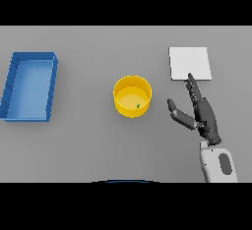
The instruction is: Pick up the red beaker and tilt it to pour out 1 green nut into yellow bowl. Pick up the yellow bowl and place it on the metallic measuring scale.
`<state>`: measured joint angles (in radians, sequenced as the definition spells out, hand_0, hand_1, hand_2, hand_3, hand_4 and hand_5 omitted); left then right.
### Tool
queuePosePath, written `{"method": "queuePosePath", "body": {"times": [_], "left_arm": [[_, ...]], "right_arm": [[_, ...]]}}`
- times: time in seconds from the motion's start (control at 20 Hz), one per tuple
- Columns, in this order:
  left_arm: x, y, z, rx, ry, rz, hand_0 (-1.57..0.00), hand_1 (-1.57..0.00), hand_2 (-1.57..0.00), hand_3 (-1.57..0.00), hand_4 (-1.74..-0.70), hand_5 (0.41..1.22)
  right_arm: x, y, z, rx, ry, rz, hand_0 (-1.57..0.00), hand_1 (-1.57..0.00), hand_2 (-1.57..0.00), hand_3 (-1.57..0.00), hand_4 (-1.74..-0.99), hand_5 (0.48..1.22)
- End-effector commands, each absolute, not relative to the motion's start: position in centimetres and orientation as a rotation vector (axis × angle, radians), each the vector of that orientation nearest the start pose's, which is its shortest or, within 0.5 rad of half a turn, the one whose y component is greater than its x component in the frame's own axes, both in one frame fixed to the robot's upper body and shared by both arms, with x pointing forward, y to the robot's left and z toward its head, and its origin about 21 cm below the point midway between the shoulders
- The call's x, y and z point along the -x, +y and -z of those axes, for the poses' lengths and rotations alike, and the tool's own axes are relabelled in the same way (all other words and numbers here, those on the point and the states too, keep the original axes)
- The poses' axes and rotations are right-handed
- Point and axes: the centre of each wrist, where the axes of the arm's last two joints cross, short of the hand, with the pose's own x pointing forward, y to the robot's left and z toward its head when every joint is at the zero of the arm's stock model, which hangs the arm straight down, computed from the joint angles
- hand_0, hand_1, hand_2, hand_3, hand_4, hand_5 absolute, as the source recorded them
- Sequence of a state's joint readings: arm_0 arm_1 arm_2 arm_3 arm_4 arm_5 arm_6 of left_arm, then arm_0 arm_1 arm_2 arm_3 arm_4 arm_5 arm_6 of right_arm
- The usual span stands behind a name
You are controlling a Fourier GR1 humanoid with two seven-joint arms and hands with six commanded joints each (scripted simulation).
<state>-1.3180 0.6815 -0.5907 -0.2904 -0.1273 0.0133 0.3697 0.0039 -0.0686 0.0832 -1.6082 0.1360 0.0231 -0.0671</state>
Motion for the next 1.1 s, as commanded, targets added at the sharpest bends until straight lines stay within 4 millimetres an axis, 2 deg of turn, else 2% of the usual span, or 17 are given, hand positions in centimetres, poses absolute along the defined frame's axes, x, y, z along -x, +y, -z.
{"method": "queuePosePath", "body": {"times": [0.0, 0.05, 0.1, 0.25, 0.35, 0.5, 0.65, 0.75, 0.8, 0.9, 0.95, 1.05], "left_arm": [[-46.8, 33.3, -23.1, -1.07, -1.027, 0.59, -1.57, -1.57, -1.57, -1.44, -1.74, 1.221], [-46.6, 33.6, -21.4, -1.045, -0.991, 0.558, -1.57, -1.57, -1.57, -1.46, -1.74, 1.221], [-46.3, 33.8, -20.2, -1.015, -0.988, 0.517, -1.57, -1.57, -1.57, -1.42, -1.74, 1.221], [-45.0, 34.8, -17.0, -0.964, -0.959, 0.405, -1.57, -1.57, -1.57, -1.49, -1.74, 1.221], [-44.0, 35.6, -16.1, -0.971, -0.935, 0.367, -1.57, -1.57, -1.57, -1.52, -1.74, 1.221], [-42.2, 36.0, -14.6, -0.968, -0.958, 0.352, -1.57, -1.57, -1.57, -1.41, -1.74, 1.221], [-40.5, 35.6, -13.9, -0.96, -0.961, 0.325, -1.57, -1.57, -1.57, -1.34, -1.74, 1.221], [-39.9, 34.7, -13.2, -0.949, -0.968, 0.306, -1.57, -1.57, -1.57, -1.32, -1.74, 1.146], [-39.5, 34.7, -12.5, -0.945, -0.964, 0.309, -1.57, -1.57, -1.57, -1.37, -1.68, 1.106], [-38.6, 34.4, -12.1, -0.919, -0.966, 0.323, -1.57, -1.57, -1.57, -1.44, -1.59, 0.962], [-38.4, 34.5, -12.0, -0.906, -0.966, 0.318, -1.57, -1.57, -1.57, -1.27, -1.5, 0.896], [-38.1, 34.2, -12.1, -0.877, -0.953, 0.359, -1.57, -1.57, -1.57, -0.93, -1.25, 0.81]], "right_arm": [[-24.5, -22.7, -0.6, 0.08, -1.668, -0.258, 0.0, 0.0, 0.0, 0.0, -1.293, 0.667], [-24.6, -22.4, -0.6, 0.07, -1.666, -0.253, 0.0, 0.0, 0.0, 0.0, -1.302, 0.671], [-24.6, -22.2, -0.6, 0.068, -1.672, -0.258, 0.0, 0.0, 0.0, 0.0, -1.307, 0.677], [-24.3, -22.9, -0.4, 0.081, -1.673, -0.279, 0.0, 0.0, 0.0, 0.0, -1.302, 0.693], [-24.6, -22.7, -0.4, 0.075, -1.668, -0.283, 0.0, 0.0, 0.0, 0.0, -1.304, 0.707], [-24.4, -22.7, -0.3, 0.084, -1.672, -0.294, 0.0, 0.0, 0.0, 0.0, -1.309, 0.72], [-24.4, -22.6, -0.2, 0.092, -1.666, -0.299, 0.0, 0.0, 0.0, 0.0, -1.327, 0.724], [-24.5, -22.8, -0.5, 0.089, -1.671, -0.295, 0.0, 0.0, 0.0, 0.0, -1.335, 0.725], [-24.6, -22.8, -0.5, 0.085, -1.673, -0.29, 0.0, 0.0, 0.0, 0.0, -1.336, 0.727], [-24.6, -22.6, -0.7, 0.093, -1.665, -0.302, 0.0, 0.0, 0.0, 0.0, -1.326, 0.728], [-24.6, -22.6, -0.8, 0.089, -1.675, -0.299, 0.0, 0.0, 0.0, 0.0, -1.326, 0.73], [-24.5, -22.4, -0.5, 0.088, -1.674, -0.297, 0.0, 0.0, 0.0, 0.0, -1.327, 0.73]]}}
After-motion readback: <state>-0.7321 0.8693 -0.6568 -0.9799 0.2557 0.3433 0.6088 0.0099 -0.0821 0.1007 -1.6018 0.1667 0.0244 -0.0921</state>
